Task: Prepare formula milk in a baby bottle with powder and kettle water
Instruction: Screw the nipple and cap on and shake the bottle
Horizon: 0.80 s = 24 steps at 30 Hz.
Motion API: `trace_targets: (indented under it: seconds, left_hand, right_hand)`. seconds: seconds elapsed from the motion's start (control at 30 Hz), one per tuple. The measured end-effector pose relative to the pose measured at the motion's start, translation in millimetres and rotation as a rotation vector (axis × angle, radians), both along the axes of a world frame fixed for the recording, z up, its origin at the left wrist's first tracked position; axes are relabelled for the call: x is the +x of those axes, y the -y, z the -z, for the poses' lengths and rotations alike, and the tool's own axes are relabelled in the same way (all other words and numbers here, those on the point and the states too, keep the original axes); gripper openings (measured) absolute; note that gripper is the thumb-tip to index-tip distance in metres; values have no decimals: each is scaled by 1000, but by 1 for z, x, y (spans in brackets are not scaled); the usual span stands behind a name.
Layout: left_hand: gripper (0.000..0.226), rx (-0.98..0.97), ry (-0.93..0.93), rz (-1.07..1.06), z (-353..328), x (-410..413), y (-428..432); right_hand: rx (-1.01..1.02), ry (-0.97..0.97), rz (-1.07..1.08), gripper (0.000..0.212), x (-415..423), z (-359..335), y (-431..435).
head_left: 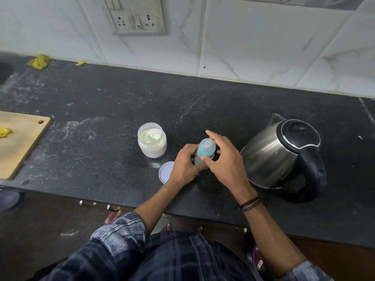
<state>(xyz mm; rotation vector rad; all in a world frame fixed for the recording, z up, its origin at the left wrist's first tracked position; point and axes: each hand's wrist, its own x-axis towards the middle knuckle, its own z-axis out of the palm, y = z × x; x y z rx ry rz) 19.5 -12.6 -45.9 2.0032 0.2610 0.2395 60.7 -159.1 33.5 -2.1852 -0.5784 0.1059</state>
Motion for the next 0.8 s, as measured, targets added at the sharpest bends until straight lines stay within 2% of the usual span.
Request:
trace_targets:
  seconds: [0.1, 0.23, 0.43, 0.57, 0.67, 0.8]
  left_hand:
    - [48, 2, -8, -7, 0, 0, 0]
    - [51, 23, -16, -12, 0, 0, -1]
    - [51, -9, -6, -3, 0, 0, 0]
    - [53, 2, -24, -1, 1, 0, 0]
    - [63, -7, -25, -8, -1, 0, 2]
    - [51, -17, -20, 1, 2, 0, 1]
  right_hand:
    - [-14, 0, 36, 73, 0, 1, -1]
    - [-39, 46, 71, 88, 2, 0, -2]
    - [-90, 41, 10, 74, 0, 5, 1]
    - [-74, 51, 103, 82, -1, 2, 0]
    - [-62, 77, 61, 79, -1, 0, 2]
    - [-95, 52, -9, 67, -1, 0, 2]
